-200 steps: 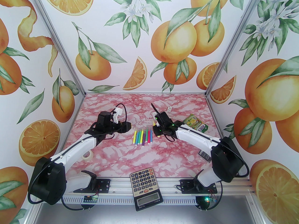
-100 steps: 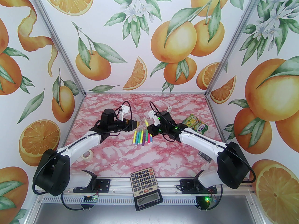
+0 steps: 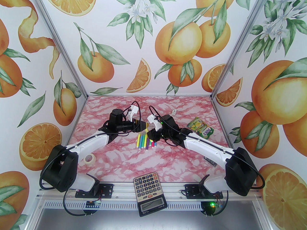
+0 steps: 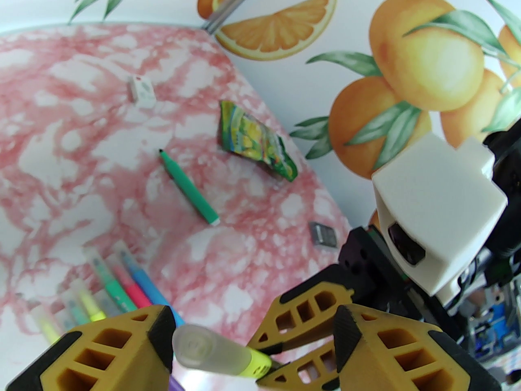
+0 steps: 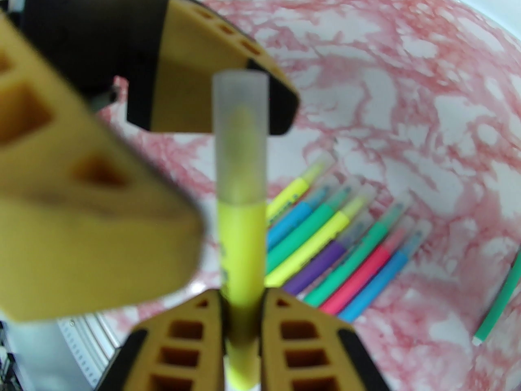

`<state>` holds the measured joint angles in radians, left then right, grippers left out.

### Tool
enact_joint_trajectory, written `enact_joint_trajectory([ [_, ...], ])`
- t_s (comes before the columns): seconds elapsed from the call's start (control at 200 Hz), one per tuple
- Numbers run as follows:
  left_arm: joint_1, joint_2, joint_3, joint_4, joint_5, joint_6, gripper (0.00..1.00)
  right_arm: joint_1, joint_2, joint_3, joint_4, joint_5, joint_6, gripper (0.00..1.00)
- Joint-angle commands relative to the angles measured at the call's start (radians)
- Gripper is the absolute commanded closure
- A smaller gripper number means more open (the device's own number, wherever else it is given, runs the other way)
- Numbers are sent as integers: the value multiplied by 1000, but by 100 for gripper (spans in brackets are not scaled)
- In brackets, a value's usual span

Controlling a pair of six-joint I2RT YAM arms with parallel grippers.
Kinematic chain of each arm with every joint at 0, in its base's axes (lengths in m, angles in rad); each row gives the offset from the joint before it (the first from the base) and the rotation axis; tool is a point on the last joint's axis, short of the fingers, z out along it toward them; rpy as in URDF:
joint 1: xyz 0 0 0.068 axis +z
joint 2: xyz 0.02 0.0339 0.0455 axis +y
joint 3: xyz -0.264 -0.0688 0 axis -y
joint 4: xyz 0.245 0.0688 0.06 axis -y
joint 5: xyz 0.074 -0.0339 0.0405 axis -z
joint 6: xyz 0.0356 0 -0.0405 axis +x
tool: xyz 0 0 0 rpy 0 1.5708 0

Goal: Open the pen caps

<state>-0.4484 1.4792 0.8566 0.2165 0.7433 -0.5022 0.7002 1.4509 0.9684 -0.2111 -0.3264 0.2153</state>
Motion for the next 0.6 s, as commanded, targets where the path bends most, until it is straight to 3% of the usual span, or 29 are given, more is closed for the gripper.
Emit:
enact_joint_trajectory([
  [0.0, -5, 18, 43, 44, 33, -10, 42, 6, -17, 8, 36, -22, -18, 84],
  [0.325, -6, 32, 47, 49, 33, -24, 65, 7, 0, 16, 29, -16, -34, 84],
  [0.505, -6, 42, 48, 84, 48, -54, 82, 6, -3, 16, 27, -2, -36, 84],
  [0.595, -6, 45, 48, 101, 56, -68, 90, 6, -6, 16, 29, 3, -36, 79],
])
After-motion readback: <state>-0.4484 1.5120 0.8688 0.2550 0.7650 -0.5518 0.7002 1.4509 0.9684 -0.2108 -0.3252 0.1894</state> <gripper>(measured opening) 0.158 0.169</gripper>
